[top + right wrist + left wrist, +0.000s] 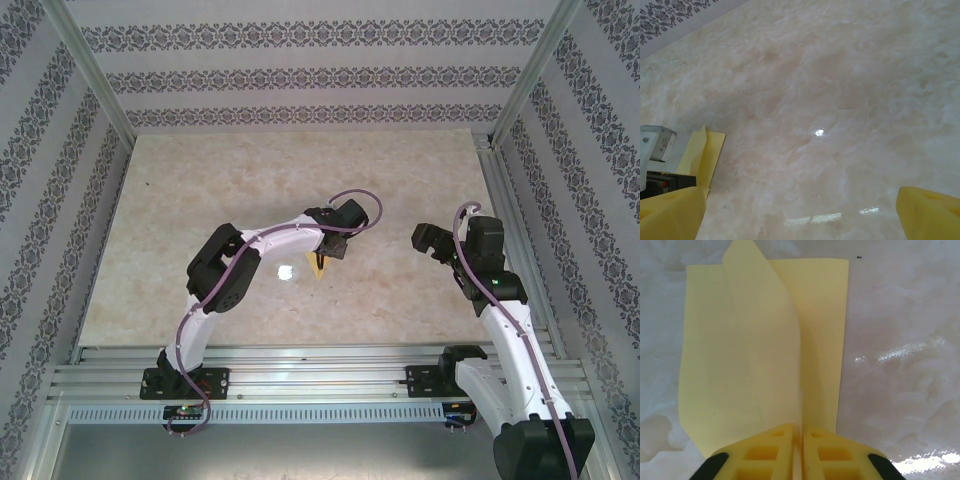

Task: Fold a paper plane with a square sheet of paper (fold left side to right side)
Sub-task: Turn over the paper at the center of the table.

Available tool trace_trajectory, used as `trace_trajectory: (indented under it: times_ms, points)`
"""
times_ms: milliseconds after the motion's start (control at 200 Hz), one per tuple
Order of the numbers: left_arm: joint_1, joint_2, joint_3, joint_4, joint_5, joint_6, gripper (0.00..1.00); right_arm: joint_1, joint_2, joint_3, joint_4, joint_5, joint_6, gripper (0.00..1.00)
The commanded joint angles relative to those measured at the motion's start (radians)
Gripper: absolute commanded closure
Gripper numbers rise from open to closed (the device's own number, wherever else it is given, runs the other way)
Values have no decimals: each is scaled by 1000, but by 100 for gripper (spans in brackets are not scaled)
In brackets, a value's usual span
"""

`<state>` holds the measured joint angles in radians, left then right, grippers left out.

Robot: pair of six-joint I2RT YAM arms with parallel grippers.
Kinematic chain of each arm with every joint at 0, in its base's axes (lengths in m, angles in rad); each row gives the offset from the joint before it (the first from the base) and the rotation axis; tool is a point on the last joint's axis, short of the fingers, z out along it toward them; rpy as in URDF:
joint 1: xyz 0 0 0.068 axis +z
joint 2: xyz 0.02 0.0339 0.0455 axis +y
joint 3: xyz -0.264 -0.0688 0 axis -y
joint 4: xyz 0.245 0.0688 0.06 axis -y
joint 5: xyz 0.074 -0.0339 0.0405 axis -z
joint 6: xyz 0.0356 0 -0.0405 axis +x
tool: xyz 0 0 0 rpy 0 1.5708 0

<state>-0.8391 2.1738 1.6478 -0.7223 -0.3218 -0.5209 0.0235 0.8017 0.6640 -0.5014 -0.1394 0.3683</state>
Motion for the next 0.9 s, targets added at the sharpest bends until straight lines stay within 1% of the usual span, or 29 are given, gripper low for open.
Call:
trace_trajectory:
  times_ms: [0, 100, 155, 190, 245, 295, 355, 460, 550, 570, 645, 744, 824, 899]
  points:
    - [-3, 13, 29, -29, -41, 15, 92, -7, -27, -17, 40, -44, 21, 2]
    - [-2, -15, 11, -20, -45, 16, 96, -7, -42, -30, 59, -57, 29, 2]
    - [0, -42, -8, -6, -38, 14, 100, -7, -47, -35, 68, -67, 33, 2]
    - [1, -66, -23, 6, -32, 13, 100, -7, -45, -37, 74, -80, 36, 2]
    - [4, -115, -53, 39, -7, 21, 100, -7, -40, -37, 83, -99, 50, 2]
    - [7, -178, -94, 83, 13, 23, 100, -7, -36, -38, 105, -145, 62, 2]
    - [20, -266, -159, 164, 79, 30, 100, -7, -33, -49, 149, -199, 99, 2]
    - [68, -428, -284, 298, 181, -13, 100, -7, -42, -84, 301, -351, 206, 2]
    - [119, -563, -415, 457, 283, -65, 100, -5, -42, -119, 424, -419, 321, 2]
    - [129, -585, -442, 492, 301, -78, 100, -4, -42, -136, 474, -434, 358, 3]
    - [163, -667, -528, 608, 378, -122, 100, 6, -33, -182, 611, -455, 467, 5]
    - [198, -734, -593, 689, 461, -176, 100, 45, 0, -234, 755, -450, 587, 9]
    - [210, -772, -619, 716, 492, -196, 100, 102, 51, -244, 858, -444, 659, 11]
    - [209, -797, -627, 715, 510, -184, 100, 169, 116, -216, 894, -414, 706, 11]
